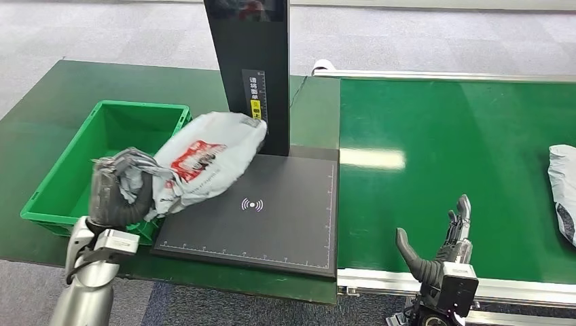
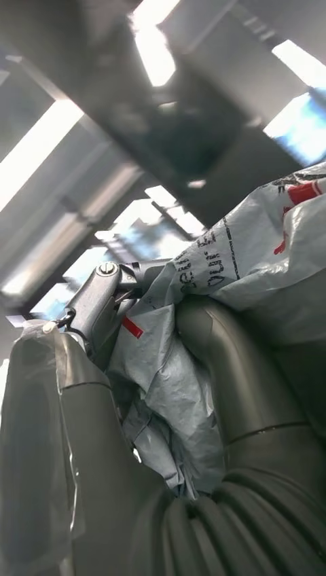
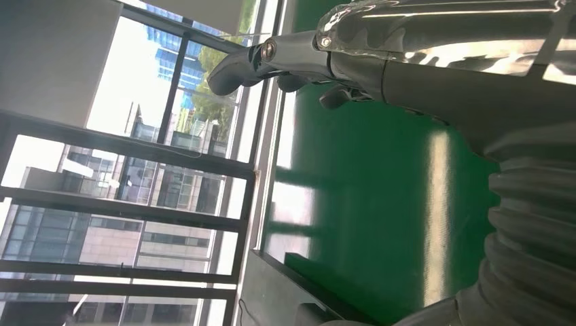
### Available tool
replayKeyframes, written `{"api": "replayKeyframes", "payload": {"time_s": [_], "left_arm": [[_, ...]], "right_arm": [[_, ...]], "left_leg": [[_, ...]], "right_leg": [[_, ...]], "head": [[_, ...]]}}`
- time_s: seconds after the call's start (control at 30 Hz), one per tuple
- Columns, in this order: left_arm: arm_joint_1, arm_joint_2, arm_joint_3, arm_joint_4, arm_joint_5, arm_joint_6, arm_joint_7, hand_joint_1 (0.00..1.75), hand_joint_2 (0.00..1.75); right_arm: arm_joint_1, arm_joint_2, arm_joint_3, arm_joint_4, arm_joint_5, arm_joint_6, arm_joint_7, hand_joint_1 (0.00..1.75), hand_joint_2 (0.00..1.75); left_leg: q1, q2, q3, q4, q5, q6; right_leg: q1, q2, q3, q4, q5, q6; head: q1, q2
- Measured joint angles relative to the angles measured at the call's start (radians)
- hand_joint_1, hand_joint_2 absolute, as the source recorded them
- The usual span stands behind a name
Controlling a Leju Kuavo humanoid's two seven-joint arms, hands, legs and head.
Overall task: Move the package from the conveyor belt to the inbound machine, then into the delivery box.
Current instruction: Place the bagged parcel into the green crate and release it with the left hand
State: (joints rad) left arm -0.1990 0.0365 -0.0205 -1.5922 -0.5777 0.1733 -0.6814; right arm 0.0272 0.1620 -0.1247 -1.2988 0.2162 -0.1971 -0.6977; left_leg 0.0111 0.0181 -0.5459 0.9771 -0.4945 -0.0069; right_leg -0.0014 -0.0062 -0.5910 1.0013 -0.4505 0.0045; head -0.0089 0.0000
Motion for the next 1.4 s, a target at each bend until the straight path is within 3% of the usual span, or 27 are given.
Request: {"api": "replayKeyframes", "payload": {"time_s": [0.2,0.43,0.63,0.87,1.1,1.3,1.4], "left_arm": [[-0.057,0.002,0.149,-0.069,-0.107,0.151,0.053,1.75,1.75],[-0.133,0.029,0.235,-0.019,-0.304,0.377,0.146,1.75,1.75],[-0.187,0.065,0.292,0.144,-0.301,0.398,0.154,1.75,1.75],[-0.212,0.069,0.316,0.363,-0.314,0.445,0.116,1.75,1.75],[-0.226,0.045,0.313,0.549,-0.451,0.512,0.12,1.75,1.75],[-0.228,0.014,0.316,0.602,-0.598,0.517,0.182,1.75,1.75],[-0.239,-0.007,0.337,0.63,-0.65,0.519,0.17,1.75,1.75]], "right_arm": [[0.003,0.013,-0.01,-0.012,0.019,0.014,0.0,0.0,1.75],[-0.011,0.016,-0.01,-0.012,0.005,0.005,0.0,0.0,1.75],[-0.013,0.015,-0.006,-0.011,-0.008,-0.001,0.0,0.0,1.75],[-0.036,0.004,0.018,0.003,-0.035,-0.014,0.0,0.0,1.75],[-0.046,-0.008,0.049,0.02,-0.058,-0.037,0.0,0.0,1.75],[-0.046,-0.018,0.062,0.025,-0.065,-0.044,0.0,0.0,1.75],[-0.044,-0.023,0.068,0.025,-0.072,-0.05,0.0,0.0,1.75]], "left_leg": [[0.0,0.0,0.0,0.0,0.0,0.0],[0.0,0.0,0.001,0.0,0.0,0.0],[0.0,0.0,0.001,0.0,0.0,0.0],[0.0,0.0,0.001,0.0,0.0,0.0],[0.0,0.0,0.0,0.0,0.0,0.0],[0.0,0.0,0.0,0.0,0.0,0.0],[0.0,0.0,0.0,0.0,0.0,0.0]], "right_leg": [[0.0,0.0,0.001,0.0,0.0,0.0],[0.0,0.0,0.001,0.0,0.0,0.0],[0.0,0.0,0.0,0.0,0.0,0.0],[0.0,0.0,0.001,0.0,0.0,0.0],[0.0,0.0,0.0,0.0,0.0,0.0],[0.0,0.0,0.0,0.0,0.0,0.0],[0.0,0.0,0.0,0.0,0.0,0.0]], "head": [[0.0,0.0],[0.0,0.0],[0.0,0.0],[0.0,0.0],[0.0,0.0],[0.0,0.0],[0.0,0.0]]}}
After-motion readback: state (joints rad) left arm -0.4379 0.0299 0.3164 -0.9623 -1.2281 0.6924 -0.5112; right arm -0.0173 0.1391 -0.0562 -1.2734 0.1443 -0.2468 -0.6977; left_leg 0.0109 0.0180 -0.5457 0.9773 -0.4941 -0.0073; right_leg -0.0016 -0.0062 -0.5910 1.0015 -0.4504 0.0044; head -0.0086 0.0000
